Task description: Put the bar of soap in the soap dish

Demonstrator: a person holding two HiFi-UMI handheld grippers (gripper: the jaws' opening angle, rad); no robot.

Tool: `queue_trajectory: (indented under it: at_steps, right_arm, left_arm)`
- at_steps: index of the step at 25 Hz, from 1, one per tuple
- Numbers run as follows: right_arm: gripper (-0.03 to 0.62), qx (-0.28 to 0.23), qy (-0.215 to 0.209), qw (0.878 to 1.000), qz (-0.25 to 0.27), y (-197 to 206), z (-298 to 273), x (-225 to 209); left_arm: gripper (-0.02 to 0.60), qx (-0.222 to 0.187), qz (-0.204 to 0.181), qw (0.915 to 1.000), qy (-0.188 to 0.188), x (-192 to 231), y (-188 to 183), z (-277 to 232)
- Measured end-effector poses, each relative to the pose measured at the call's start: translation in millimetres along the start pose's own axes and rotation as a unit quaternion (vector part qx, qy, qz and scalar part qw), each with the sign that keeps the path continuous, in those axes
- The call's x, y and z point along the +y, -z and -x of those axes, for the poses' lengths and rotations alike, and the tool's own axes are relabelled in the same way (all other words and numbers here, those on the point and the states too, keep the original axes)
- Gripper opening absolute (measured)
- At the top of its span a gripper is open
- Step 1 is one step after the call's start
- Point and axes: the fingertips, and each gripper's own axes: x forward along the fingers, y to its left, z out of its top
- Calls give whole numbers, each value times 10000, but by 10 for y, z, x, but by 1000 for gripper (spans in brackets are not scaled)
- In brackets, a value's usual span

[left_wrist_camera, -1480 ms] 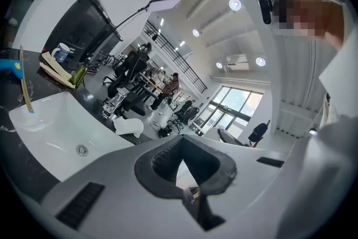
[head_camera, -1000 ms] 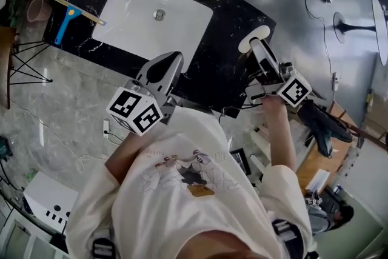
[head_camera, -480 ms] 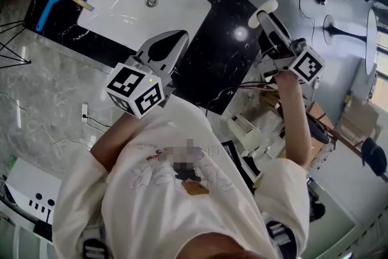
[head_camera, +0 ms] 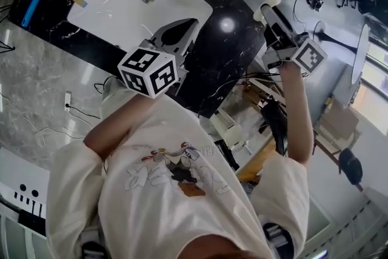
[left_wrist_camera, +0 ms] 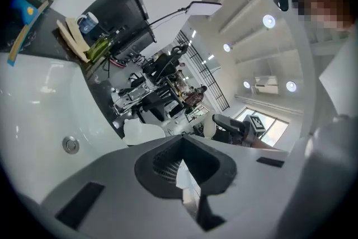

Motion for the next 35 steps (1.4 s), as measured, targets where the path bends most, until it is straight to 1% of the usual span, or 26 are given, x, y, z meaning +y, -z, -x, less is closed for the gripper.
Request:
queue_trajectory:
  at_steps: [3, 6, 10, 12, 15, 18, 20, 23, 27, 30, 32, 35]
  right_arm:
    - [261, 268, 77, 9995, 128, 13, -158, -128]
    - [261, 600, 99, 9977, 304, 23, -298, -231]
    - [261, 1019, 165, 9933, 518, 60, -469, -357]
    - [261, 1245, 222, 9895, 700, 94, -556, -425]
    - [261, 1465, 307, 9832, 1043, 115, -691, -526]
    - [261, 1673, 370, 9736, 1509, 107, -806, -607]
    - [261, 1840, 363, 9656, 1801, 101, -874, -644]
    - [261, 2159, 322, 9484, 2300, 124, -978, -680]
    - [261, 2583, 199, 9201, 2939, 215, -1151, -706]
    - [261, 2895, 85, 8981, 3309, 310, -1266, -717]
    - [261, 3080, 21, 8788, 3644, 360, -1339, -728]
    - [261, 3288, -56, 8436, 4245, 438, -1439, -759]
  left_arm:
    - [6, 190, 382, 9990, -146, 191, 126, -149]
    - [6, 160, 773, 9966, -245, 325, 153, -289]
    - [6, 141, 926, 9953, -264, 366, 160, -502]
    - [6, 120, 1052, 9940, -278, 398, 172, -600]
    - [6, 102, 1424, 9892, -327, 506, 234, -710]
    - [6, 95, 1764, 9829, -515, 654, 317, -778]
    - [6, 29, 1893, 9796, -674, 753, 320, -822]
    - [6, -69, 1884, 9784, -851, 865, 289, -885]
    - [6, -37, 1893, 9762, -1058, 1030, 290, -951]
    - [6, -15, 1798, 9764, -1198, 1146, 276, -968]
    - [6, 40, 1793, 9757, -1257, 1221, 278, -995]
    - [6, 182, 1790, 9748, -1319, 1315, 307, -1073]
